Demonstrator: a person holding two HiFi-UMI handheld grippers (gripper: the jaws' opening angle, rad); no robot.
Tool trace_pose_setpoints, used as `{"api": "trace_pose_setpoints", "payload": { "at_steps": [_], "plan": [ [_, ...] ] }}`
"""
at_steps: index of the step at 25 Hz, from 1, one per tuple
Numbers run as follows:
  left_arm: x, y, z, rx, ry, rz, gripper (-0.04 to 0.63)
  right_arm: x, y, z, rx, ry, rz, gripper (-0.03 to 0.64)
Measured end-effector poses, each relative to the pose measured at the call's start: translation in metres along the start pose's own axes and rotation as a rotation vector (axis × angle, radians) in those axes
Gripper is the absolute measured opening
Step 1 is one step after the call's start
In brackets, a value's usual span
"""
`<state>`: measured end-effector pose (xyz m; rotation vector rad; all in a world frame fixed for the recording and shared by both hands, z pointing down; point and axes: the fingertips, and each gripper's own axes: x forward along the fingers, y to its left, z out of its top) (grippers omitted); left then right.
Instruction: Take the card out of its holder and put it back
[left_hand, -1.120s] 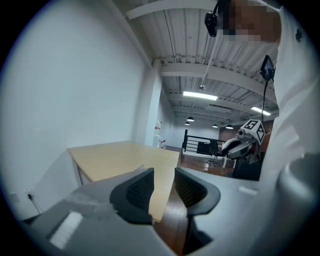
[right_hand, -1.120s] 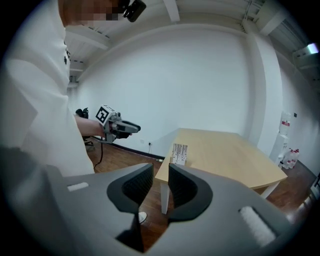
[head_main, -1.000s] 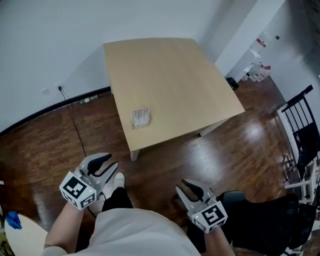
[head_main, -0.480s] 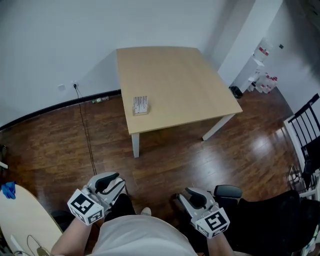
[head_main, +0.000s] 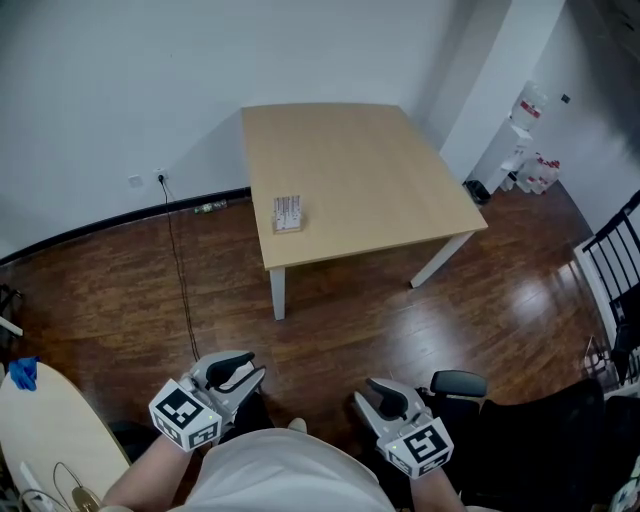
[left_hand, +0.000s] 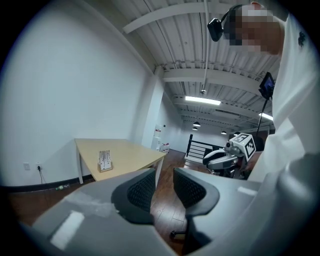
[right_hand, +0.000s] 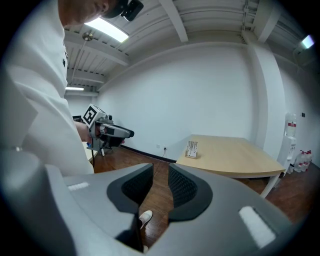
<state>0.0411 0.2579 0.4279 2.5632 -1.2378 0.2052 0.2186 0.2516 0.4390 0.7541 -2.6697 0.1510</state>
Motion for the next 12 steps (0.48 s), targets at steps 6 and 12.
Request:
{"api": "trace_pose_setpoints", "payload": {
  "at_steps": [6, 12],
  "plan": [
    [0.0018, 0.0012, 0.0021, 0.006, 0.008, 0.000, 0.118, 0.0026, -0.0015, 0.0016, -0.004, 0.001, 0.000, 0.100],
    [0.0047, 0.0081, 0.0057, 0.013, 0.011, 0.009, 0.118, 0.0081, -0.0047, 0.0049, -0.011, 0.004, 0.007, 0.100]
  ]
}}
